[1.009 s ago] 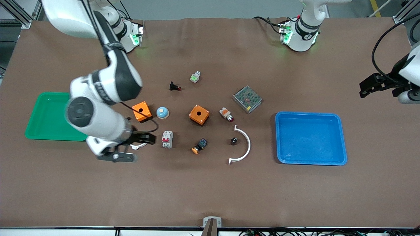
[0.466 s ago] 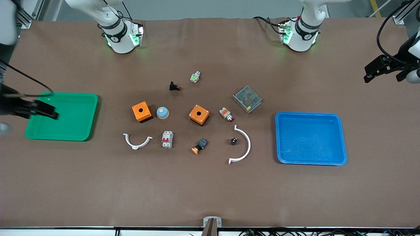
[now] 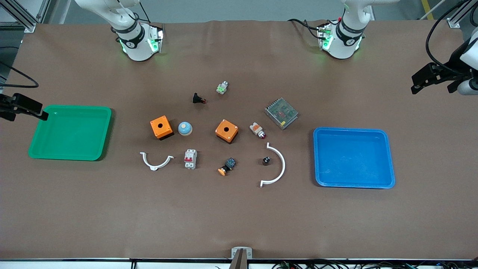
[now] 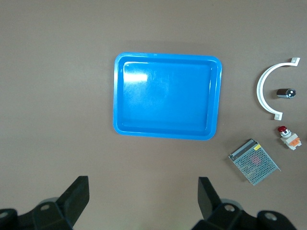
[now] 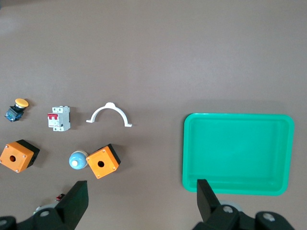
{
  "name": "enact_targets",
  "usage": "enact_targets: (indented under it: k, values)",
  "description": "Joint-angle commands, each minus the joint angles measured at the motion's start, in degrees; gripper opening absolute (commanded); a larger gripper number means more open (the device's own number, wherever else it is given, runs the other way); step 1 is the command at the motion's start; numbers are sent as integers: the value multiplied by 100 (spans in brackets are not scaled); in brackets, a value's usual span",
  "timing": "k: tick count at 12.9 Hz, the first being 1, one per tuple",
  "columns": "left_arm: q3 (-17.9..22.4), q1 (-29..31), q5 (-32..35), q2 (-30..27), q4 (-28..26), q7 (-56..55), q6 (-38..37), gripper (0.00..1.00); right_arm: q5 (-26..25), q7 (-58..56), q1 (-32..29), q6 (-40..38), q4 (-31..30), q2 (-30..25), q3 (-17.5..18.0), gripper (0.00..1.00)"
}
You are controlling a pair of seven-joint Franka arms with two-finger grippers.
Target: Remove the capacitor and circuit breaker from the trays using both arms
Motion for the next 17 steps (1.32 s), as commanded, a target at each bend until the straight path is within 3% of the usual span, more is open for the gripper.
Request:
enact_targets:
  k: [1,6,17]
  values:
    - [-28,29,-121,-75,-82,-17,45,100,-52,271,90,177,-397,-337,74,100]
    - [-28,20,-130,-49,-82,-17,53,100,-254,245,152,477,-968,-750,74,100]
    - [-107,20,-121,13,-47,88,1,100,-420,192,161,37,-960,-908,82,100]
